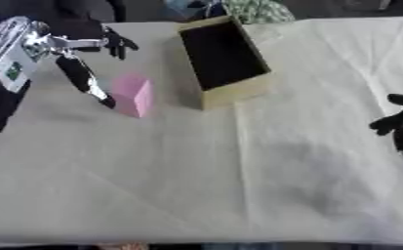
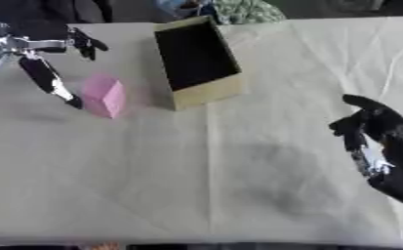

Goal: Pick up objects on the table and place them in the box.

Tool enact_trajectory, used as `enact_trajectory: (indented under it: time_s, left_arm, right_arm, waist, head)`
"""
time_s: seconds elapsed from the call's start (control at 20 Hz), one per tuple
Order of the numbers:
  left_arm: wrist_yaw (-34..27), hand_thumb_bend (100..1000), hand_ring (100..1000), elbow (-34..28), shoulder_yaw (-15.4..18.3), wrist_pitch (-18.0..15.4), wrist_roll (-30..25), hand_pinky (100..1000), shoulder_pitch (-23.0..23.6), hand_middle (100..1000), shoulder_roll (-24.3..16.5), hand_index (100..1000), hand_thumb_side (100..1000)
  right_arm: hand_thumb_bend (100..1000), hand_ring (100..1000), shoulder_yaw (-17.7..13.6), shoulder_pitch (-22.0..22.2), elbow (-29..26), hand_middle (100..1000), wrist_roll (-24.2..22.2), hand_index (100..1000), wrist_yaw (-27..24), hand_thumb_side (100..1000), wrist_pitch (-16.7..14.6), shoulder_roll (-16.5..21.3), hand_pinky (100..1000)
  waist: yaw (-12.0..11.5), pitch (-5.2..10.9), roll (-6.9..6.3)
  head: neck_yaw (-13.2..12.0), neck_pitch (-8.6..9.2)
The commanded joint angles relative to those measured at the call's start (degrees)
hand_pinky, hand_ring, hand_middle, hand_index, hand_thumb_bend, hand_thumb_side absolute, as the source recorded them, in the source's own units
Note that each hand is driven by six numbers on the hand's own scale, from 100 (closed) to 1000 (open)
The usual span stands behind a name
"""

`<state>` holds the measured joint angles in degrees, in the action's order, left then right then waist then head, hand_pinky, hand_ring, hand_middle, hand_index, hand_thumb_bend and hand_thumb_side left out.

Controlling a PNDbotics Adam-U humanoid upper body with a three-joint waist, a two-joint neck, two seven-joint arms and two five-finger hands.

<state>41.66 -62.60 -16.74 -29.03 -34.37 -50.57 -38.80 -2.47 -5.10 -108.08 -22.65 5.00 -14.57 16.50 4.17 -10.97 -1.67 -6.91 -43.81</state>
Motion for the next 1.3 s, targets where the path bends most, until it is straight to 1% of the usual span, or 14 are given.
enact_trajectory:
  time_s: [0.05,0.75,1.3]
  left_arm:
    - [0.7,772,736,-0.1,0.4,-6.7,-6.1,800,-1.2,694,-0.6,978,505]
    - [4.4,767,735,1.6,0.8,-6.3,-2.6,797,-1.5,688,1.0,967,494]
    - [6.9,766,734,3.4,1.1,-6.9,-1.3,797,-1.6,684,2.0,960,490]
  right_arm:
    - [100,696,-0.4,-0.7,-0.5,527,-0.1,922,0.3,568,0.0,0.8,762]
    - [100,697,-0.3,-1.0,-0.4,526,-0.4,922,0.2,577,-0.1,0.6,762]
    - [100,697,-0.3,-1.1,-0.4,526,-0.5,922,0.2,578,-0.1,0.5,762]
  waist:
    - [-0.1,0.66,-0.03]
    - [0.0,0.24,0.08]
    - [0.3,-0.12,0.21]
  head:
    - [0.1,-0.31]
    - [0.3,-0.31]
    - [0.2,-0.31]
